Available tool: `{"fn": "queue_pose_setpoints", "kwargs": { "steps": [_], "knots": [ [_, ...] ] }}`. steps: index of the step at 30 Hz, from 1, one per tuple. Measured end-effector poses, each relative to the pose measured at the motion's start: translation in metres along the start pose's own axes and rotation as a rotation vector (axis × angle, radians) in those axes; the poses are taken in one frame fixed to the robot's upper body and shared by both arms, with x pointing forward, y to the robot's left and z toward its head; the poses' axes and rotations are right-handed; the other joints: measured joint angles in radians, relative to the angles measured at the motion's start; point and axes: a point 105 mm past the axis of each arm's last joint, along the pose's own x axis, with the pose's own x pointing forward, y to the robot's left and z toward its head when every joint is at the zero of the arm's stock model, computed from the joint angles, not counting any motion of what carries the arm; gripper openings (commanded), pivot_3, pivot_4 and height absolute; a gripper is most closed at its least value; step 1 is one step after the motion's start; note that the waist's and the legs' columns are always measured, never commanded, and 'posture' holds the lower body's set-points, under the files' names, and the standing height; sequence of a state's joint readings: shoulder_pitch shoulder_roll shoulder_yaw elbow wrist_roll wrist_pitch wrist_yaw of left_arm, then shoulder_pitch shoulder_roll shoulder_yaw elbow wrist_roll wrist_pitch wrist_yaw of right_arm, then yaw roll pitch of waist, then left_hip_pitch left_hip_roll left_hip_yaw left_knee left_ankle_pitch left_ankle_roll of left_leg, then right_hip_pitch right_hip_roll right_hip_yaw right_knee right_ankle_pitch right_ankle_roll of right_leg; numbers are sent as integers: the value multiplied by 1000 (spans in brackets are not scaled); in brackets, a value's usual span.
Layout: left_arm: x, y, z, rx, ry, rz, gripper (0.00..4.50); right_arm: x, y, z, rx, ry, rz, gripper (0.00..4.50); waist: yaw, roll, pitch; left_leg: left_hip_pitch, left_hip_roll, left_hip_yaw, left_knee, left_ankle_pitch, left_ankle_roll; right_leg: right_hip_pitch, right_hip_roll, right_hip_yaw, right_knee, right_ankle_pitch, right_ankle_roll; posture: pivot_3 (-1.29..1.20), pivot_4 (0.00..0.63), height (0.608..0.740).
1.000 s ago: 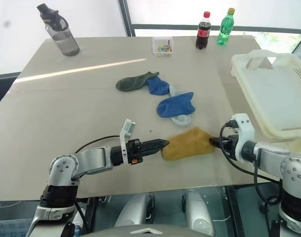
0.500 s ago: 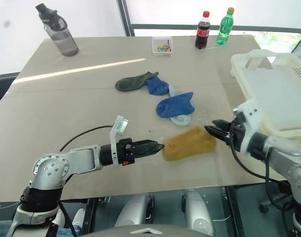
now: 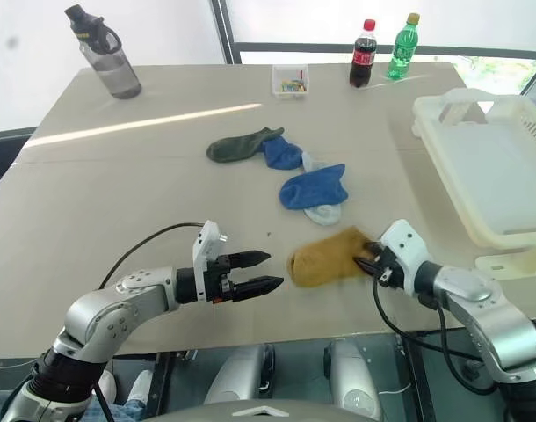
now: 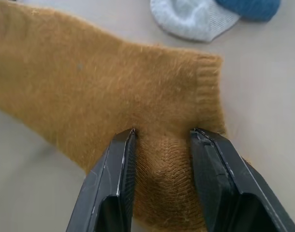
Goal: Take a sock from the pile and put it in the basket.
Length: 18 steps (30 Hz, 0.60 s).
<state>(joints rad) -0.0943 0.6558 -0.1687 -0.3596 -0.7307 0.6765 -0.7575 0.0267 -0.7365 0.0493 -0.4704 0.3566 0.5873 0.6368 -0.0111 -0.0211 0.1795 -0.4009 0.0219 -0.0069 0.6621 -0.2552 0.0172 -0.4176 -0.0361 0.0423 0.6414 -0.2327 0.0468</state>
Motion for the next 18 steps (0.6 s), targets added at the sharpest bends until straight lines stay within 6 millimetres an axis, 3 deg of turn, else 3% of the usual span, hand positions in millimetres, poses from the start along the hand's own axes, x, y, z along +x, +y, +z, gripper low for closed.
{"fn": "queue_pose_setpoints", "kwargs": {
  "steps": [7, 14, 18],
  "knots": [
    [8, 3, 0, -25, -9, -7, 4500, 5, 1, 0, 3, 6, -14, 1807, 0, -1, -2, 3, 1, -1, 1, 0, 0, 3, 0, -1, 1, 0, 1, 0, 150, 740],
    [28, 4, 16, -547, -124, -65, 4500, 7, 3, 0, 11, 5, -22, 1807, -1, -3, -3, 3, 1, -5, 5, 0, 0, 5, 1, -2, 2, 3, 7, 0, 150, 740],
    [29, 4, 19, -670, -113, -68, 4500, 8, 8, 5, 29, -24, -10, 1807, -2, -3, -3, 3, 1, -4, 5, 0, 0, 5, 1, -2, 3, 3, 6, 0, 150, 740]
  ]
}}
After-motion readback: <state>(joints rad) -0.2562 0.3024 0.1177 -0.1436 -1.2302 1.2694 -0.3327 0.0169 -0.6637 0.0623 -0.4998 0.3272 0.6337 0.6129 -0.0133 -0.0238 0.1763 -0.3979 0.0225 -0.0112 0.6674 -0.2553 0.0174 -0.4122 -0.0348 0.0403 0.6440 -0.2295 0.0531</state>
